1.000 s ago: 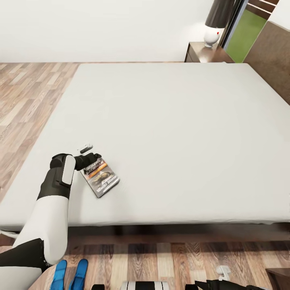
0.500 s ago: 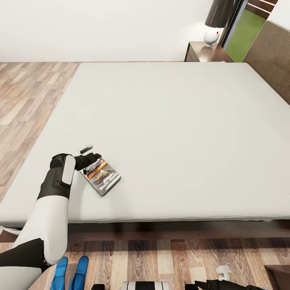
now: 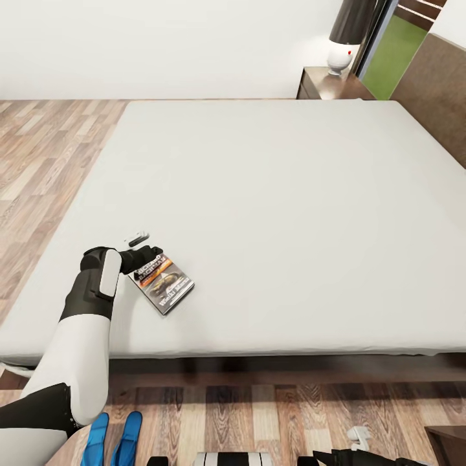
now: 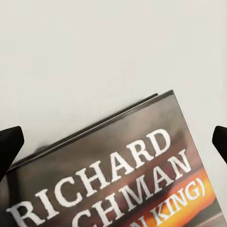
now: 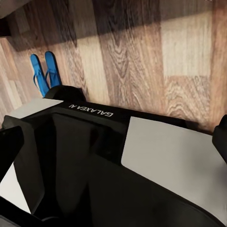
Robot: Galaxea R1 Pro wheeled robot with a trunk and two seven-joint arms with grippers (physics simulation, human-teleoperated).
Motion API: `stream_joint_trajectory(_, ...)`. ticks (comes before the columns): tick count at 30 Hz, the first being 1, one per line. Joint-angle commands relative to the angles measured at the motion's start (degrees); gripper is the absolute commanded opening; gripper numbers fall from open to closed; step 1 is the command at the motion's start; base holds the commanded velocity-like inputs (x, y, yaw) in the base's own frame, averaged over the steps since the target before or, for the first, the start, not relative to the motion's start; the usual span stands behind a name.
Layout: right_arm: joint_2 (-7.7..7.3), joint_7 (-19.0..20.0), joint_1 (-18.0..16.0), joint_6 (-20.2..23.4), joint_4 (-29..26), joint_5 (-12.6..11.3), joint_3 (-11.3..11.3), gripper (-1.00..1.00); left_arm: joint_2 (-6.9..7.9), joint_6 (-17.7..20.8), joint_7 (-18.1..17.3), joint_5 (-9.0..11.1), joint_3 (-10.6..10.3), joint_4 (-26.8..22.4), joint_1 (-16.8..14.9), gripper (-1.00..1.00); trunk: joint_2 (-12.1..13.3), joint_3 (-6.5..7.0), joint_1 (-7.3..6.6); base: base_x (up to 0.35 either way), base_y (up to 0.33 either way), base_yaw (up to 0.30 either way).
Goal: In the bedroom, move the book from the bed onto either nightstand, and place the two sandals side by side next to the bed.
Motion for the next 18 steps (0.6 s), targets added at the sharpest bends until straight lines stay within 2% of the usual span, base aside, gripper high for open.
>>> stream_joint_trajectory(1,-0.04,0.12,-0.02,0.60,-0.04,-0.58,0.22,1.00,-0.05,0.25,0.54,0.62,0.13,-0.07,-0.04,1.00,-0.02,-0.03,0.00,0.000,0.000,0.004)
stream_joint_trajectory(6,-0.04,0.30,0.00,0.60,-0.04,-0.55,0.26,1.00,-0.05,0.25,0.54,0.62,0.13,-0.07,-0.04,1.00,-0.02,-0.03,0.00,0.000,0.000,-0.021)
stream_joint_trajectory(12,-0.04,0.33,0.01,0.60,-0.08,-0.57,0.26,1.00,-0.05,0.25,0.54,0.62,0.11,-0.05,-0.04,1.00,-0.02,-0.03,0.00,0.000,0.000,-0.150)
stream_joint_trajectory(18,-0.04,0.33,0.01,0.60,-0.04,-0.54,0.26,1.00,-0.05,0.25,0.54,0.70,0.13,0.01,-0.04,1.00,-0.02,-0.03,0.00,0.000,0.000,-0.017)
